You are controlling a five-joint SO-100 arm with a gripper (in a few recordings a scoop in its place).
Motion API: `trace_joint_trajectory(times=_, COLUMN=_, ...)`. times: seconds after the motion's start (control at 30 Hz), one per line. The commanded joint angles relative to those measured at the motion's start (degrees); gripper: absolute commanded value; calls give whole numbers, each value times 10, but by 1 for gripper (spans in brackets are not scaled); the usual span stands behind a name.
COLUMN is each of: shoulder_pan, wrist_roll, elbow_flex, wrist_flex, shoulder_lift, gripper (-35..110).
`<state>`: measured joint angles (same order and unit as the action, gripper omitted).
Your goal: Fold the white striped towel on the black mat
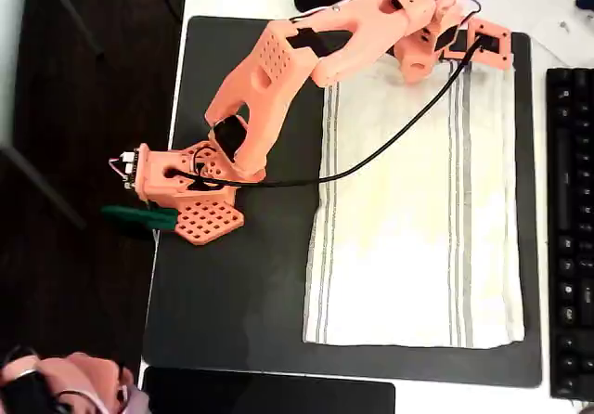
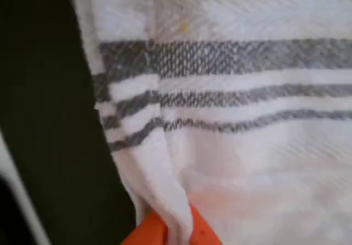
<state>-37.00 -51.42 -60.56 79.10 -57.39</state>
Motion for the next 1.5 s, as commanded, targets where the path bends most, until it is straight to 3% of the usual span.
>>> trace_joint_trajectory(times=0.0, shoulder_pan=5, wrist_roll=-5, elbow_flex=31, wrist_flex=7, shoulder_lift=-63, gripper=0)
trace_joint_trajectory(times=0.23, shoulder_pan=35, wrist_roll=-22, elbow_flex=40, wrist_flex=50, shoulder_lift=-155, gripper=0)
trace_joint_trajectory(times=0.5, shoulder_pan=134, wrist_roll=-92, elbow_flex=-68, wrist_flex=91, shoulder_lift=-328, gripper=0)
trace_joint_trajectory(times=0.87, shoulder_pan=403, wrist_roll=-270, elbow_flex=-172, wrist_flex=139, shoulder_lift=-485, gripper=0)
trace_joint_trajectory(times=1.2, shoulder_pan=630, wrist_roll=-406, elbow_flex=-158, wrist_flex=70, shoulder_lift=-409, gripper=0)
trace_joint_trajectory(times=1.47, shoulder_pan=721, wrist_roll=-468, elbow_flex=-236, wrist_flex=-56, shoulder_lift=-347, gripper=0)
